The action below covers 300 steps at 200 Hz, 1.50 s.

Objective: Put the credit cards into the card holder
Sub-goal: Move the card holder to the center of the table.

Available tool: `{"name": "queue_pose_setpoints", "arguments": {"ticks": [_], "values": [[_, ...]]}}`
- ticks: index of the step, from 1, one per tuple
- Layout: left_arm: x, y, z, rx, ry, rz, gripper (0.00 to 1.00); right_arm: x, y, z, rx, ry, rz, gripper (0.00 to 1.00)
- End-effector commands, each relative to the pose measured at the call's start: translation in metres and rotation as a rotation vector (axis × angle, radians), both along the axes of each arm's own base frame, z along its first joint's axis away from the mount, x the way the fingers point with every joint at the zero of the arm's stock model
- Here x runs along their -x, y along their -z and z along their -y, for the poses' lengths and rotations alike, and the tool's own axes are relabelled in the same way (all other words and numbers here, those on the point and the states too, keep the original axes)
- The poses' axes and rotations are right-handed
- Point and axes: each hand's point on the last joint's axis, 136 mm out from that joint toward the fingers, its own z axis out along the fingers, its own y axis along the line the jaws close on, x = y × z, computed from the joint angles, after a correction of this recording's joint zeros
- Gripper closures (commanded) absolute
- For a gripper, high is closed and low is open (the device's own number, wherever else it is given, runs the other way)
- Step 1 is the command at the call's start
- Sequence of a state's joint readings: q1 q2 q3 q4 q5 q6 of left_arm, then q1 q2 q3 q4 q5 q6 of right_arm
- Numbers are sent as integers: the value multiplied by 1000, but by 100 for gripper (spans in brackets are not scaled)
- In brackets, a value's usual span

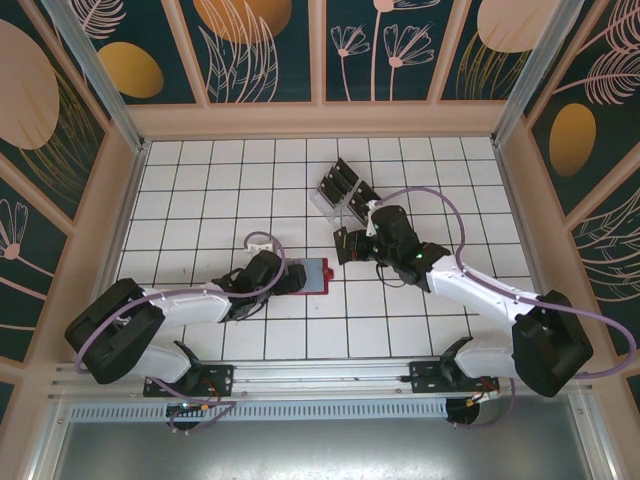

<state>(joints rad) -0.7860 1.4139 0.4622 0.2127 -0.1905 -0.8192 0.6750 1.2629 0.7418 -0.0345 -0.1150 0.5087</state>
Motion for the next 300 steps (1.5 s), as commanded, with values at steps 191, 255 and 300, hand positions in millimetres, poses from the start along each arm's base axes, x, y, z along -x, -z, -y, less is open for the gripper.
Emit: {"name": "queue_pose_setpoints", "arguments": {"ticks": [191, 255, 300], "values": [[11, 17, -75, -420, -137, -48, 1, 30, 5, -52, -441, 43, 100, 100], [20, 28, -81, -401, -159, -75, 1, 27, 25, -66, -448, 62, 89, 100], [22, 31, -83, -396, -168, -81, 1, 24, 34, -71, -459, 78, 109, 100]]}}
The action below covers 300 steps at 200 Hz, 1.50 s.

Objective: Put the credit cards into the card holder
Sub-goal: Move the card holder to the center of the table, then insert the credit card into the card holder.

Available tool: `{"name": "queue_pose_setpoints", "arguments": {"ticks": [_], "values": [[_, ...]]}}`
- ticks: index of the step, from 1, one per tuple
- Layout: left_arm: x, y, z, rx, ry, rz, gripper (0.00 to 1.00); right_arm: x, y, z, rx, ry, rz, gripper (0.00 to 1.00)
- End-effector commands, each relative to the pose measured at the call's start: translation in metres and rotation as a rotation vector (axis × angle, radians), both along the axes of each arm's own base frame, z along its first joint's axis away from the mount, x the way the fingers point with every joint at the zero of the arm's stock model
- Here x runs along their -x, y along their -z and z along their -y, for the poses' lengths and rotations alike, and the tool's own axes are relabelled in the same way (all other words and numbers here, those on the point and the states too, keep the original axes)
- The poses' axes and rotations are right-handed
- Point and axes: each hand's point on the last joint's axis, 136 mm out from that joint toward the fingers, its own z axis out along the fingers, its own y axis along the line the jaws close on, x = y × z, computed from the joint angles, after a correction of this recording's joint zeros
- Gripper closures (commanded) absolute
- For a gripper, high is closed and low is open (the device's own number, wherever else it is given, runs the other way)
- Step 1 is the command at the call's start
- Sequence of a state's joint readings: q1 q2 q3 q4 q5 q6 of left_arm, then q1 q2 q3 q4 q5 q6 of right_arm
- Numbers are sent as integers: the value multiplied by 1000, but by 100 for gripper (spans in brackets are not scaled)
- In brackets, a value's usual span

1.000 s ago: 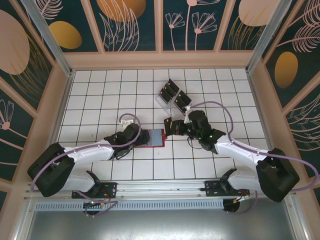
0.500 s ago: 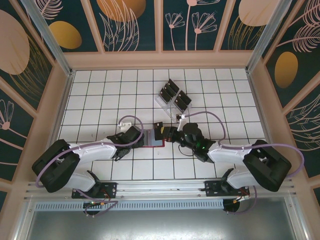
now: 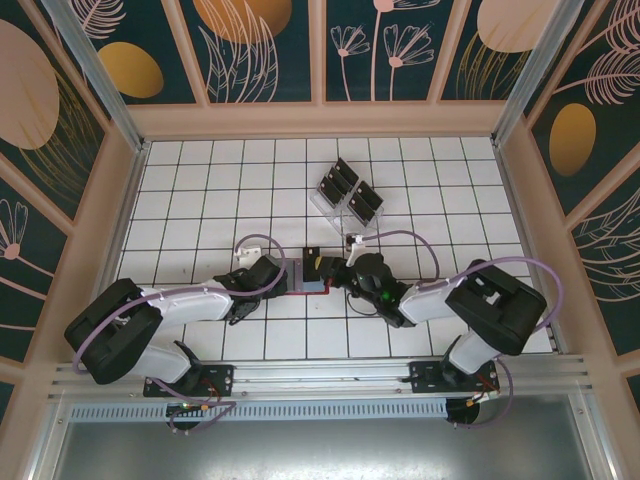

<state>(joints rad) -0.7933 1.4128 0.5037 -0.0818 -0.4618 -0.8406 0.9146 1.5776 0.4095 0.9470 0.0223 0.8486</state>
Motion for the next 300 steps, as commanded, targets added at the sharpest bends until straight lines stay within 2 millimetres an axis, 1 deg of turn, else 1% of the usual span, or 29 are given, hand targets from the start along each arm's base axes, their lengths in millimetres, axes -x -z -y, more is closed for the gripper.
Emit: {"name": "queue_pose_setpoints", "arguments": {"ticks": [1, 37, 103, 201, 300], "values": [[17, 17, -18, -70, -10, -63, 1, -8, -13, -2, -67, 48, 54, 100], [19, 17, -20, -64, -20, -63, 1, -9, -9, -7, -87, 53, 70, 100], [24, 18, -25, -52, -36, -65, 1, -12, 4, -16, -107, 54, 47, 100], [26, 23, -24, -47, -31, -74, 1, -14, 17, -29, -122, 28, 16, 100], [26, 25, -23, -45, -29, -78, 2, -16, 32, -32, -122, 16, -25, 100]]}}
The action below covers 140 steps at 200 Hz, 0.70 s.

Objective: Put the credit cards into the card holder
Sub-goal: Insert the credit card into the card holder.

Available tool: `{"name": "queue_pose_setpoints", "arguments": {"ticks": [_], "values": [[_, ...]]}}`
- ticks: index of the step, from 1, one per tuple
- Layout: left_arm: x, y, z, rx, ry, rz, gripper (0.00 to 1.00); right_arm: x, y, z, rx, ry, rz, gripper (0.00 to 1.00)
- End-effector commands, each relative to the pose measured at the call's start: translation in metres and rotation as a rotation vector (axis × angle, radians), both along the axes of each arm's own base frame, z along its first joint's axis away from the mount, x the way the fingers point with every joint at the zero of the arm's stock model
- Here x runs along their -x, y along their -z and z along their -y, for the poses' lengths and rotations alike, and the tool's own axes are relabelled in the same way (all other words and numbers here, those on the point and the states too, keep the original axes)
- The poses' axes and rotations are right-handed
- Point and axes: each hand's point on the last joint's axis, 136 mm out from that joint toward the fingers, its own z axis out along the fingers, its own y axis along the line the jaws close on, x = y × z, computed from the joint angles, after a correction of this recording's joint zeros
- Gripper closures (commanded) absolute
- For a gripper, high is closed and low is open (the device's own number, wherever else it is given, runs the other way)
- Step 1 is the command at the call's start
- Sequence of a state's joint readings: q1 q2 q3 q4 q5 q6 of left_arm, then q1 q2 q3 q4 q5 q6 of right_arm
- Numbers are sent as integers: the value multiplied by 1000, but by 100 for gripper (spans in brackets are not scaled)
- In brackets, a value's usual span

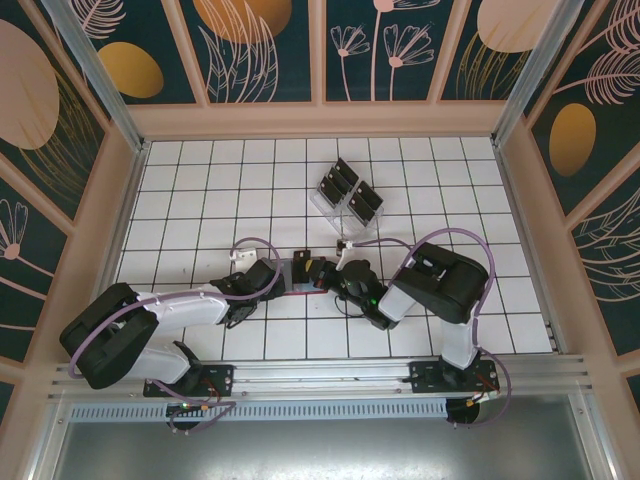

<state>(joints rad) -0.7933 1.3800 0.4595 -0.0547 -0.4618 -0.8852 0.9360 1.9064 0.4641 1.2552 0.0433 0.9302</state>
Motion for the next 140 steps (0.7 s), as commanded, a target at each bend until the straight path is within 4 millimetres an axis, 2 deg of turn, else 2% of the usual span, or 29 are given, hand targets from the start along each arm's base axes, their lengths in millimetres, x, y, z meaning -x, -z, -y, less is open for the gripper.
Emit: {"name": "queue_pose_setpoints", "arguments": {"ticks": [1, 100, 140], "values": [[21, 23, -18, -82, 6, -90, 1, -4, -8, -7, -49, -4, 11, 100], [21, 24, -18, -83, 7, -93, 1, 2, -5, -2, -89, -3, -27, 100], [20, 24, -17, -81, 6, -92, 1, 8, 3, 0, -84, -12, -72, 100]]}}
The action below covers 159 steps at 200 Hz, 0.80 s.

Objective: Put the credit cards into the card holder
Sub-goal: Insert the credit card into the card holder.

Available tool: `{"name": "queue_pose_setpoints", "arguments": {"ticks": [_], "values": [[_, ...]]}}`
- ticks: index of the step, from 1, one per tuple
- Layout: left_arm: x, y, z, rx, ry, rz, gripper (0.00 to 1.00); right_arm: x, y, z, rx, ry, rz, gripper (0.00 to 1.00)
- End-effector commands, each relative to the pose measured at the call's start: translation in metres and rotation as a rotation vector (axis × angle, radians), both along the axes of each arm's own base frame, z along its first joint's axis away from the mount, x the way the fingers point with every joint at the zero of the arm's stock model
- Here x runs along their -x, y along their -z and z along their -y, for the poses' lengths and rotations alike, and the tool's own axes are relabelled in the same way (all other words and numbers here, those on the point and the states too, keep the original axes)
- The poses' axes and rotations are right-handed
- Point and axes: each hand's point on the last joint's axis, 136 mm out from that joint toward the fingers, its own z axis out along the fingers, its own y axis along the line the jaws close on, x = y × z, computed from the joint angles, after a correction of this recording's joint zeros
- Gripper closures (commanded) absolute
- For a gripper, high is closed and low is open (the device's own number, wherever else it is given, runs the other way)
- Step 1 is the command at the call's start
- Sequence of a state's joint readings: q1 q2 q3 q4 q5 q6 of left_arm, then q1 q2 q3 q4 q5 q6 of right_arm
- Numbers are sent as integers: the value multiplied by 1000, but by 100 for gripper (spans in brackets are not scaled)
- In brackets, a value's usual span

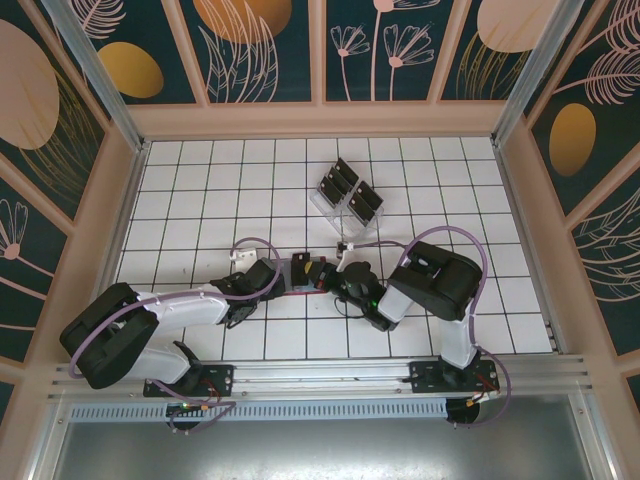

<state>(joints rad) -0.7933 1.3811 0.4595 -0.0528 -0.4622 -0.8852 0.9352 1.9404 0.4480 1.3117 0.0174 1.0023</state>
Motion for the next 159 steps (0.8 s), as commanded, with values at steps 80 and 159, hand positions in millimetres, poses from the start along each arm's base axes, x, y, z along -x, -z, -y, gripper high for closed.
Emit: {"name": "queue_pose_setpoints", "arguments": {"ticks": [80, 159], "values": [[21, 24, -18, -83, 6, -94, 1, 10, 15, 3, -10, -17, -120, 100], [21, 24, -18, -82, 8, -93, 1, 11, 26, 4, 11, -21, -180, 100]]}}
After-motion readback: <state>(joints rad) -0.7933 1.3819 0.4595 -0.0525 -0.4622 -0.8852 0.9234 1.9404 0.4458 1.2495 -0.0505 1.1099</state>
